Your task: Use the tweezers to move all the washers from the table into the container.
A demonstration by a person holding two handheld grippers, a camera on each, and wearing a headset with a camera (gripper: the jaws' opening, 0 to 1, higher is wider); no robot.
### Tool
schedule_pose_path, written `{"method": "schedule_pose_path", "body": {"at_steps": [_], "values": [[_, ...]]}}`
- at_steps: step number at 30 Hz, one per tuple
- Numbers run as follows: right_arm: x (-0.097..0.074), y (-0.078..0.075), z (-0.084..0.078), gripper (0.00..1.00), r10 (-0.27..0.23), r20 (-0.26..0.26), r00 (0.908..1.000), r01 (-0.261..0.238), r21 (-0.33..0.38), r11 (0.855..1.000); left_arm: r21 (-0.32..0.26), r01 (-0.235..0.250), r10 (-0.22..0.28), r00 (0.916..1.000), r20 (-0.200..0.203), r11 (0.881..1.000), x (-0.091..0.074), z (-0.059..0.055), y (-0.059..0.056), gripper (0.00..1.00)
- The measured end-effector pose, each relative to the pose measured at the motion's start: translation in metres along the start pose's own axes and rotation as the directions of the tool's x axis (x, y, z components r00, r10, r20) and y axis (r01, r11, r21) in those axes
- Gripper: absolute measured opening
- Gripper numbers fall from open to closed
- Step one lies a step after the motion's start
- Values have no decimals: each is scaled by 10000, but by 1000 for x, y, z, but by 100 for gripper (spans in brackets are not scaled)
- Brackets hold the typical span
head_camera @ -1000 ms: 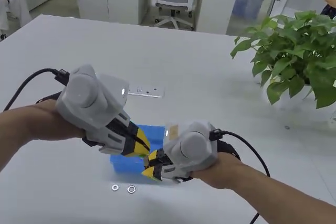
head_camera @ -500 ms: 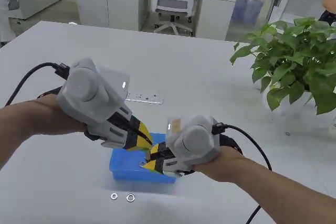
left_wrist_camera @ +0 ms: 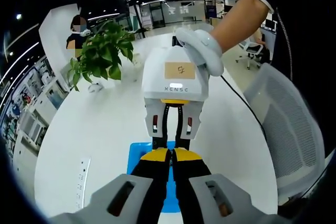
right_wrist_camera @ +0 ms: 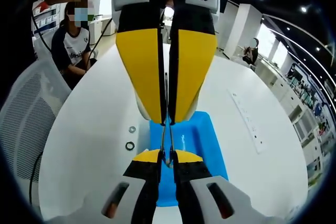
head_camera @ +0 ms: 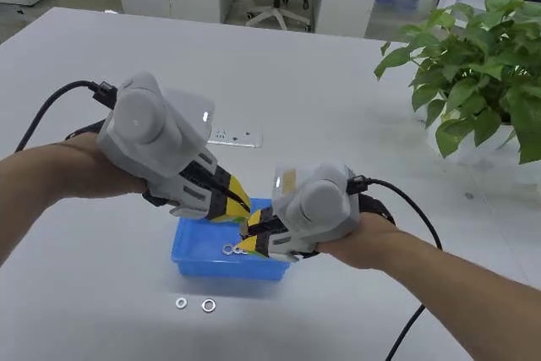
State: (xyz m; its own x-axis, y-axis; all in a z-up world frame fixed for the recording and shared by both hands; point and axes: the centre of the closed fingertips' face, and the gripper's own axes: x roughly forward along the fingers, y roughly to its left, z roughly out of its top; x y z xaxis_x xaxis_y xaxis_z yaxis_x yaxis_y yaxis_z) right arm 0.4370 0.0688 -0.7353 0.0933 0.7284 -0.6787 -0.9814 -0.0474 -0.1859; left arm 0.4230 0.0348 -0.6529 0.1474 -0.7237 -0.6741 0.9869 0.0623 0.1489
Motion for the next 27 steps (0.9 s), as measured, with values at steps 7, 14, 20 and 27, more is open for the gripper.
{"method": "schedule_pose_path", "body": {"at_steps": [7,14,20,27], "values": [[7,-8,-12,10,54,-26,10000,-54,123,9999,-120,79,-79,10000,12,9999,10,-8,9,6],[13,-14,-24,10,109,-84,9999,-107,258,9996,-235,186,-185,9998,42,9996,21,-15,17,6],[19,-17,-34,10,190,-129,9997,-185,371,9991,-334,307,-307,9995,9,9990,31,-23,21,6],[25,-19,-44,10,294,-175,9994,-285,492,9984,-446,406,-408,9992,-28,9982,39,-30,25,6]]}}
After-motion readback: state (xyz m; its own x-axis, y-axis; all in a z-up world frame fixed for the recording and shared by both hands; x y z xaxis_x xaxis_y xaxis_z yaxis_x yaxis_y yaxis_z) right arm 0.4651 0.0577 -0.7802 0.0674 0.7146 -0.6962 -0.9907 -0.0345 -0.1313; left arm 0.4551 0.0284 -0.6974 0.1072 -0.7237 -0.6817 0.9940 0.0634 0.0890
